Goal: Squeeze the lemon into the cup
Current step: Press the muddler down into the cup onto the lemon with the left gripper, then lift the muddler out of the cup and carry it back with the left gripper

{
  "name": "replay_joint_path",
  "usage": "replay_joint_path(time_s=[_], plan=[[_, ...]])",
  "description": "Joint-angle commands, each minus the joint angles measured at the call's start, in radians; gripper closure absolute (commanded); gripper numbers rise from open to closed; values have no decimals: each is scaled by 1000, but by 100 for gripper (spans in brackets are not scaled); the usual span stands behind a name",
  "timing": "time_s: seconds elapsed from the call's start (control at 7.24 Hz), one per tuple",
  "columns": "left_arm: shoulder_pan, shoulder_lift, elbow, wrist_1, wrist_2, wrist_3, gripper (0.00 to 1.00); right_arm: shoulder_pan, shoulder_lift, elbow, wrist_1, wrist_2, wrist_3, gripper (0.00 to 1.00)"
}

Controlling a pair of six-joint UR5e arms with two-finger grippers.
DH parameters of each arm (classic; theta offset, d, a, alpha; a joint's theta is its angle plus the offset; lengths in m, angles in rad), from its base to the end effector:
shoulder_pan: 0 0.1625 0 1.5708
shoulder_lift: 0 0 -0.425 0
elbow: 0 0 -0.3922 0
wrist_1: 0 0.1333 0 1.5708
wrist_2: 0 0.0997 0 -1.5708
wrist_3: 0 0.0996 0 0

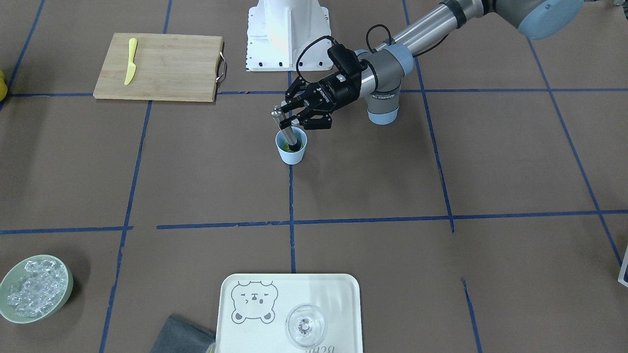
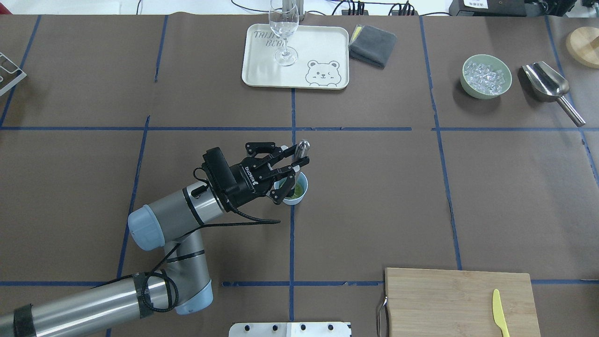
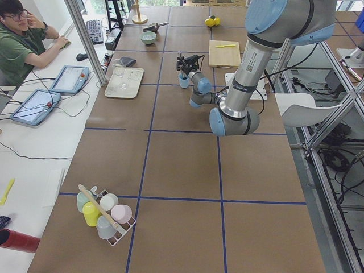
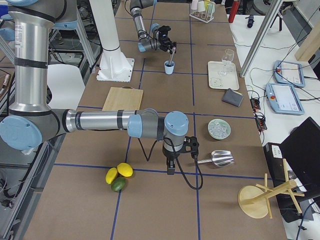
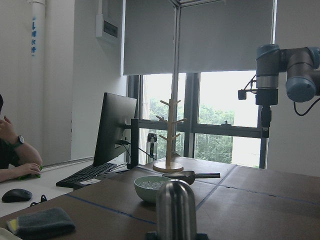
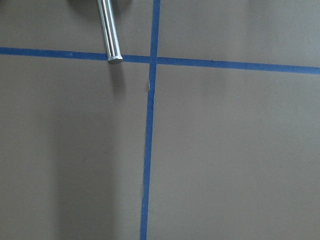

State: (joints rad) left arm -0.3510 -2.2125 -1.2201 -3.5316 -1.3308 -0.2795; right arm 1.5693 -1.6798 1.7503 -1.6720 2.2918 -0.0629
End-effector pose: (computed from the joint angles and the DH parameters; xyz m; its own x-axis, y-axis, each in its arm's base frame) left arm 0.5493 -0.3683 0.2521 0.3246 0.8754 -0.3582 0.7082 0.0260 0.7055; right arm 0.0669 -0.4424 0.6352 0.7496 -0.0437 0.6605 0.0487 0.9988 0.0108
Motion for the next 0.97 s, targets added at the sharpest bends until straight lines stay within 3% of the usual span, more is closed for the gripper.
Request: replay_joint_path(time_s=[0.0,0.55,0.69,0.83], plan=[[-20,-1,-44,-13,-2,-4,100,0,0,0,0,0,0,0],[-100,62,-176,-7,-7,-102,100,0,3,0,0,2,2,0],[-118,74,-179,26,-8,-115,100,0,3,-8,2,2,-3,0],[-137,74,-200,153,-11,-147,100,0,6,-17,2,2,-6,0]])
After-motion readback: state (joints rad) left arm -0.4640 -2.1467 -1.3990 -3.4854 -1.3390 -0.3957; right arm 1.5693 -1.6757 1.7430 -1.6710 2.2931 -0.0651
